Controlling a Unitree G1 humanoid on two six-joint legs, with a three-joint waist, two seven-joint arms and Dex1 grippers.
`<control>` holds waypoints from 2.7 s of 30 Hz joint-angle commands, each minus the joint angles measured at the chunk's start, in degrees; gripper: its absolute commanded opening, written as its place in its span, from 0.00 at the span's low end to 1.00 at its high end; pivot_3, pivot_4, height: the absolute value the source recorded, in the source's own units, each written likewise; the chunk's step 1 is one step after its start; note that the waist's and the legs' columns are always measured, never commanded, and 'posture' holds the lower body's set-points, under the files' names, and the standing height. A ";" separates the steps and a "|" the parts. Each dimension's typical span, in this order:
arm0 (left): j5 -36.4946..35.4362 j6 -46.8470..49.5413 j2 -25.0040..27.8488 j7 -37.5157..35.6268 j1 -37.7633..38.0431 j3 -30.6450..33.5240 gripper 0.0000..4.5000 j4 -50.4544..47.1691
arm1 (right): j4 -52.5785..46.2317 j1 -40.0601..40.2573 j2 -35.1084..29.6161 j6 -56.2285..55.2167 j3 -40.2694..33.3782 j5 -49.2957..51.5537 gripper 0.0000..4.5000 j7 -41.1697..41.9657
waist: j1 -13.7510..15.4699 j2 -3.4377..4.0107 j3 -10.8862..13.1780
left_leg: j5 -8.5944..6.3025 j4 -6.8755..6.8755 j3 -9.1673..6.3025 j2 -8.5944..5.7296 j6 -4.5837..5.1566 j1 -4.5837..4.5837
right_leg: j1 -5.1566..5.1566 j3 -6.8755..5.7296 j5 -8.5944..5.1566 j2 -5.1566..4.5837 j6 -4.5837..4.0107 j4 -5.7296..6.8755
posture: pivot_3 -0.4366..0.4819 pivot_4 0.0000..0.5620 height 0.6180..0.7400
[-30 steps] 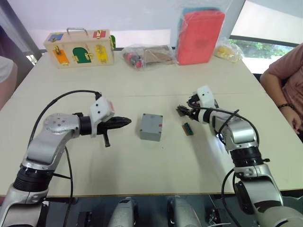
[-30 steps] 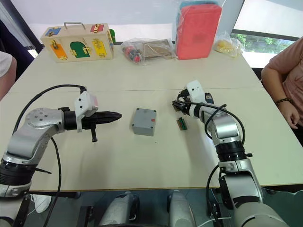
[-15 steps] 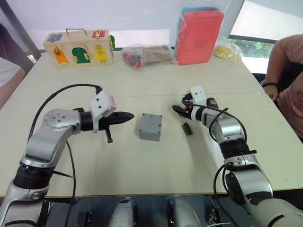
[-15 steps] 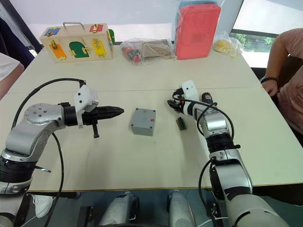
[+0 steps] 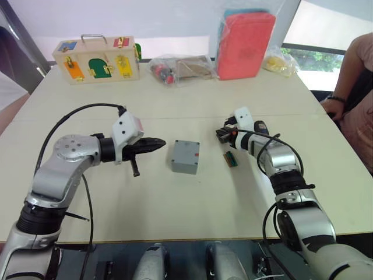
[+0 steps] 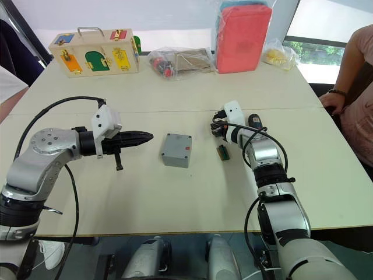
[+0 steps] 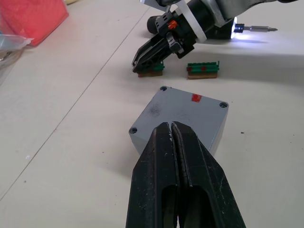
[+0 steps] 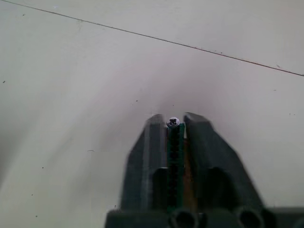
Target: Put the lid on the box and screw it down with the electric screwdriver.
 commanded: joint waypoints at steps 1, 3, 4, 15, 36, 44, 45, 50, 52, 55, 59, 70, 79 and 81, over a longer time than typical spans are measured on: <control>-0.68 0.00 0.01 0.26 -0.19 0.42 0.00 -1.77 | -2.10 -1.49 -0.16 -0.91 -1.35 0.29 0.01 0.11 | 0.00 0.00 0.00 | 0.00 0.00 0.00 0.00 0.00 0.00 | 0.00 0.00 0.00 0.00 0.00 0.00 | 0.48 0.27 0.92; -0.71 -0.04 0.00 0.21 -0.25 0.25 0.00 -1.61 | -2.83 -1.43 -0.32 -0.41 -1.37 0.39 0.01 0.20 | 0.00 0.00 0.00 | 0.00 0.00 0.00 0.00 0.00 0.00 | 0.00 0.00 0.00 0.00 0.00 0.00 | 0.48 0.27 0.92; -0.64 -0.11 -0.03 0.18 -0.29 0.09 0.00 -1.51 | -3.11 -1.45 -0.47 -0.12 -1.28 0.37 0.01 0.35 | 0.00 0.00 0.00 | 0.00 0.00 0.00 0.00 0.00 0.00 | 0.00 0.00 0.00 0.00 0.00 0.00 | 0.48 0.27 0.92; -0.52 -0.16 -0.53 0.14 -0.38 -0.68 0.00 -1.26 | -5.28 -1.37 -0.90 3.92 -0.63 0.62 0.01 1.67 | 0.03 0.00 0.00 | 0.00 0.00 0.00 0.00 0.00 0.00 | 0.00 0.00 0.00 0.00 0.00 0.00 | 0.48 0.27 0.92; -0.47 -0.31 -1.19 0.65 -0.38 -0.68 0.00 -1.37 | -4.75 -0.56 -0.79 1.79 -0.99 -0.54 0.52 1.82 | 0.02 0.00 0.00 | 0.00 0.00 0.00 0.00 -0.01 0.00 | 0.00 0.00 0.00 0.00 0.00 0.00 | 0.48 0.27 0.92; -0.29 -0.42 -1.53 0.72 -0.43 -0.81 0.00 -1.28 | -3.47 -0.85 -0.84 1.25 -0.99 -0.89 0.52 1.68 | 0.02 0.00 0.00 | 0.00 0.00 0.00 0.00 -0.01 0.00 | 0.00 0.00 0.00 0.00 0.00 0.00 | 0.48 0.27 0.92; -0.27 -0.42 -1.53 0.73 -0.39 -0.79 0.00 -1.31 | -3.28 -0.87 -0.81 1.12 -1.00 -0.98 0.52 1.64 | 0.02 0.00 0.00 | 0.00 0.00 0.00 0.00 -0.01 0.00 | 0.00 0.00 0.00 0.00 0.00 0.00 | 0.48 0.27 0.92; -0.23 -0.37 -1.44 0.77 -0.18 -0.76 0.00 -1.51 | -2.91 -0.84 -0.74 0.92 -1.07 -1.06 0.52 1.54 | 0.01 0.00 0.00 | 0.00 0.00 0.00 0.00 -0.01 0.00 | 0.00 0.00 0.00 0.00 0.00 0.00 | 0.48 0.27 0.92; -0.26 -0.33 -1.44 0.79 -0.12 -0.75 0.00 -1.56 | -2.83 -0.81 -0.71 0.84 -1.10 -1.01 0.52 1.49 | 0.01 0.00 0.00 | 0.00 0.00 0.00 0.00 -0.01 0.00 | 0.00 0.00 0.00 0.00 0.00 0.00 | 0.48 0.27 0.92; -0.21 -0.29 -1.59 0.89 -0.27 -0.90 0.00 -1.43 | -2.59 -0.93 -0.63 0.49 -1.26 -0.93 0.29 1.37 | 0.01 0.00 0.00 | 0.00 0.00 0.00 0.00 -0.01 0.00 | 0.00 0.00 0.00 0.00 0.00 0.00 | 0.48 0.27 0.92; -0.24 -0.29 -1.53 0.89 -0.23 -0.97 0.00 -1.46 | -2.79 -1.11 -0.67 0.47 -1.48 -0.74 0.00 1.22 | 0.02 0.00 0.00 | 0.00 0.00 0.00 0.00 -0.01 0.00 | 0.00 0.00 0.00 0.00 0.00 0.00 | 0.48 0.27 0.92; -0.35 -0.38 -1.69 1.09 -0.59 -1.48 0.00 -1.10 | -6.17 -1.30 -1.42 2.54 -1.60 0.16 0.00 2.55 | 0.03 0.00 0.00 | 0.00 0.00 0.00 0.00 -0.01 0.00 | 0.00 0.00 0.00 0.00 0.00 0.00 | 0.48 0.27 0.92; -0.27 -0.85 -0.95 0.69 0.34 -1.00 0.00 -0.70 | -28.27 0.22 -5.92 16.95 -0.65 8.05 0.00 10.15 | 0.17 0.01 0.01 | 0.00 0.00 -0.02 0.00 -0.01 0.00 | 0.00 0.00 0.00 0.00 0.00 0.00 | 0.48 0.27 0.92; -0.30 -0.91 -0.84 0.64 0.50 -0.87 0.00 -0.72 | -34.28 1.73 -6.89 21.51 0.17 10.62 0.00 11.66 | 0.22 0.01 0.00 | 0.00 0.00 -0.04 0.00 0.00 0.00 | 0.00 -0.01 0.00 0.00 0.00 0.00 | 0.48 0.27 0.92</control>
